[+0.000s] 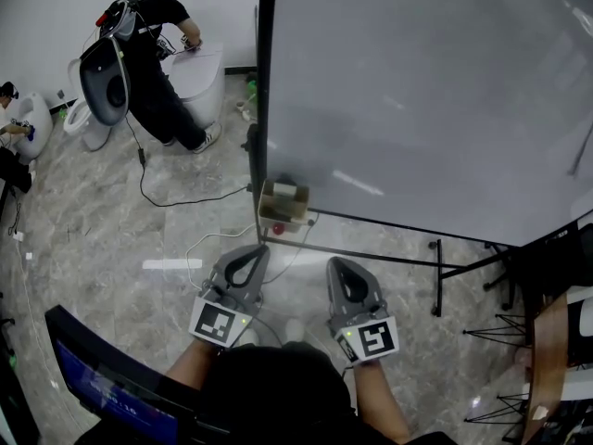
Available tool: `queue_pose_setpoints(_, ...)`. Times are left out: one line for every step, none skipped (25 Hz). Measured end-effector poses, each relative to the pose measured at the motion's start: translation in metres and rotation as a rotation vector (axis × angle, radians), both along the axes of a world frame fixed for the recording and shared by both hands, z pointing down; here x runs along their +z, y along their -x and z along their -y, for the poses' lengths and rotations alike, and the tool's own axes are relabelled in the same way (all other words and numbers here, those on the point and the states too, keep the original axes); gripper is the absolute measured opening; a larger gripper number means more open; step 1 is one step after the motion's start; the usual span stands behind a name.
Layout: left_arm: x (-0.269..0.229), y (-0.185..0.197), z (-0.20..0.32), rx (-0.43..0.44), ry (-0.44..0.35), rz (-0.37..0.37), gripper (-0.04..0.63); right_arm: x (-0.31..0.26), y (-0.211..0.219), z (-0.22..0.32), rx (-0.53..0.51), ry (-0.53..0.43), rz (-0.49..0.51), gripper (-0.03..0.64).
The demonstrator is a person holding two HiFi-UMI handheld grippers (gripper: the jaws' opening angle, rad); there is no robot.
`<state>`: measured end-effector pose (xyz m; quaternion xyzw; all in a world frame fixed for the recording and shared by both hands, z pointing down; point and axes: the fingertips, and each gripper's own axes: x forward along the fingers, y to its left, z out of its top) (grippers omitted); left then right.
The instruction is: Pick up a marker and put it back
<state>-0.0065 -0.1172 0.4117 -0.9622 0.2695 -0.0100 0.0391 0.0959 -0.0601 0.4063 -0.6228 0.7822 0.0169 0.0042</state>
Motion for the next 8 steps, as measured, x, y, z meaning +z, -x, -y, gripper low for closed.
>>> queue_pose_setpoints(-0.0003,0.0008,0.0002,-0.003,0.001,-0.001,0.005,-0.0008,0.0006,0.0005,-0.002,-0.001,0.000,0.009)
queue_pose_setpoints(-0.0004,0.0016,0.0003,-0.006,0.001,-0.001,0.005,-0.0014,0.0010,0.0010,-0.004,-0.002,0.000,0.009)
queue_pose_setpoints(-0.0003,0.0021,0.0002,-0.008,0.002,-0.001,0.005,-0.0019,0.0012,0.0013,-0.005,-0.003,0.000,0.009)
queue_pose_setpoints(-0.0002,0.0026,0.0001,-0.010,0.003,-0.002,0.005,-0.0023,0.0014,0.0015,-0.006,-0.004,0.001,0.009)
queue_pose_setpoints(-0.0003,0.0030,0.0000,-0.011,0.005,-0.003,0.005,-0.0027,0.0019,0.0017,-0.007,-0.005,0.002,0.009)
queue_pose_setpoints(-0.0003,0.0035,-0.0002,-0.012,0.007,-0.003,0.005,-0.0030,0.0025,0.0019,-0.009,-0.007,0.003,0.009)
queue_pose_setpoints(-0.0004,0.0041,-0.0003,-0.013,0.008,-0.003,0.005,-0.0033,0.0032,0.0021,-0.011,-0.007,0.003,0.009)
queue_pose_setpoints(-0.0004,0.0046,-0.0004,-0.014,0.009,-0.003,0.005,-0.0036,0.0039,0.0023,-0.013,-0.009,0.003,0.009)
